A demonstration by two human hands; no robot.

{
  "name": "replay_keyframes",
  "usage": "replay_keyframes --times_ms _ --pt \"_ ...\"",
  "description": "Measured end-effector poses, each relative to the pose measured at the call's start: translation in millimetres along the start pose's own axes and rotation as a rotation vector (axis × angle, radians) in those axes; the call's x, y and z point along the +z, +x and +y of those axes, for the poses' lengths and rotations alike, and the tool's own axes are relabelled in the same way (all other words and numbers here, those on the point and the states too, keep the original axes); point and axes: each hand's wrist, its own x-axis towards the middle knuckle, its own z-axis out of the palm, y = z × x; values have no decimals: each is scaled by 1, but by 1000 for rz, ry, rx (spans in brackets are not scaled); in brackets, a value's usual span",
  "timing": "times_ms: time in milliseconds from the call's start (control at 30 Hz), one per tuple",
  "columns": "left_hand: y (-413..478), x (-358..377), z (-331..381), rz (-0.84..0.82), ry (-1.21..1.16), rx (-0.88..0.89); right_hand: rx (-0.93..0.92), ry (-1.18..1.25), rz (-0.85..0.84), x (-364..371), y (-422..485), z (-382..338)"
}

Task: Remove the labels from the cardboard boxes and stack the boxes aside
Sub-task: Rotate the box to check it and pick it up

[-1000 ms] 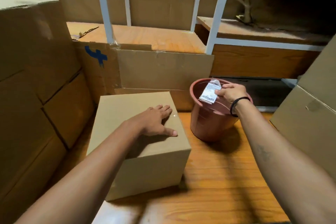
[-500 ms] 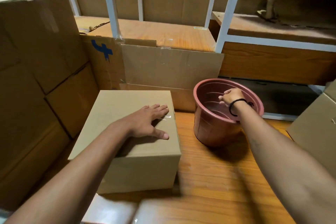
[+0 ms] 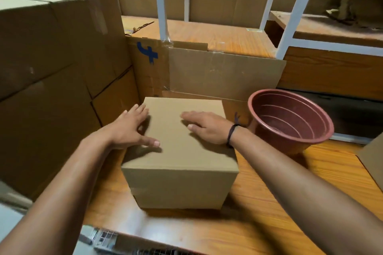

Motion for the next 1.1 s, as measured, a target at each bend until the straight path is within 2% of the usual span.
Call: replay_keyframes --times_ms 67,167,233,367,433,533,567,700,767,833,900,1033,1100 --pt "-9 10 -14 -46 -101 -7 -53 -58 -104 10 22 -15" --pt "-11 28 -20 -13 -347 25 -51 -148 -154 16 46 -34" --pt "-8 33 -24 7 -367 30 -66 -171 -191 20 49 -43" --pt "-5 37 -31 22 -411 58 -209 -143 -267 28 29 -56" --pt "-5 39 -32 36 -421 73 -153 -203 -267 22 31 -49" --pt "-4 39 -32 42 -424 78 112 -302 -185 15 41 -41" --pt "-4 39 -32 45 -422 83 131 -287 -184 16 39 -46" --pt "-4 42 -33 58 -406 113 -58 -65 -254 35 11 -77" --pt "-4 42 -32 58 -406 117 0 -57 -261 29 6 -67" --pt "-5 40 -31 57 -430 120 232 -160 -197 16 7 -49" --pt "-6 41 -32 62 -462 137 445 -163 -39 6 1 -36" --pt "-5 44 -36 81 -530 142 547 -25 205 13 -21 -19" --pt "-5 44 -36 67 -703 128 680 29 318 18 -34 -6"
